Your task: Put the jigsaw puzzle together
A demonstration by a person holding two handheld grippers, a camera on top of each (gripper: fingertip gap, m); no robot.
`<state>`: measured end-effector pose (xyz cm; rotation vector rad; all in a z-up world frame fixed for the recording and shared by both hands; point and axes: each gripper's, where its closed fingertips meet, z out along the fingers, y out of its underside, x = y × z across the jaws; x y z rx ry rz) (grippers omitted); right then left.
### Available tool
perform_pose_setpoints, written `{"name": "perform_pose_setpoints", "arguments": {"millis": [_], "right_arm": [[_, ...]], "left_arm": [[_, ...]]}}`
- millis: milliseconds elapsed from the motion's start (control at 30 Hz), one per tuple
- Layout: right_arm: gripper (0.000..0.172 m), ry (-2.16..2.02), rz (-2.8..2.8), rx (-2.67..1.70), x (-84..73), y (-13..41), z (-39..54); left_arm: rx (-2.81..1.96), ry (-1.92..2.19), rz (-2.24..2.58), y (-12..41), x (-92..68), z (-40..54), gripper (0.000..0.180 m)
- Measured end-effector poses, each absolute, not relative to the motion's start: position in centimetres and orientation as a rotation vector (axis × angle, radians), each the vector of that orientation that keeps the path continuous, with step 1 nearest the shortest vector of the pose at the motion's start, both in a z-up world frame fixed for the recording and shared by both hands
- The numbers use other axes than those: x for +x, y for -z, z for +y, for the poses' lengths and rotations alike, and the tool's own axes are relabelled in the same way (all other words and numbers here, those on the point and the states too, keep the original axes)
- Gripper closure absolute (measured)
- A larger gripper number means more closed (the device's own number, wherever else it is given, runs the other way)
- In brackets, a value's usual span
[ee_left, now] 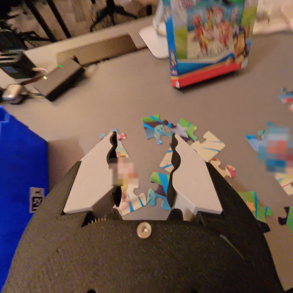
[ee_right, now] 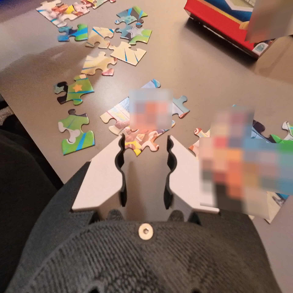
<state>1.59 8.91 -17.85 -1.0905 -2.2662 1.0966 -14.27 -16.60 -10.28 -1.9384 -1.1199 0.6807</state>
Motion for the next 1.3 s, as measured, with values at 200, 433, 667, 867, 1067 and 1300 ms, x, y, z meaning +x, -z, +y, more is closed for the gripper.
{"name": "perform_pose_setpoints", "arguments": {"millis": [200, 433, 667, 867, 1067, 1300], "right_arm": [[0.126, -1.255, -2.174, -1.048, -1.2, 14.7, 5.0], [0.128, -1.458, -2.017, -1.084, -2.9, 11.1, 1.8], [0.132, -1.666, -2.001, -1.166, -3.8, 11.2, -1.9], [0.134, -1.547, -2.133, -1.02, -3.7, 12.9, -5.4], [0.134, -1.483, -2.228, -0.901, -3.1, 13.9, -7.6], [0.134, -1.512, -2.234, -0.919, -2.8, 14.1, -7.7]], "left_arm": [[-1.619, -0.433, -0.976, 3.3, -16.3, -13.8, 0.13], [-1.714, -0.469, -0.861, 3.9, -18.9, -12.7, 0.152], [-1.781, -0.444, -0.97, 8.0, -19.1, -18.4, 0.178], [-1.676, -0.422, -1.047, 6.8, -18.9, -22.9, 0.18], [-1.61, -0.424, -1.104, 6.4, -19.1, -24.0, 0.18], [-1.642, -0.422, -1.115, 7.2, -19.4, -23.1, 0.179]]}}
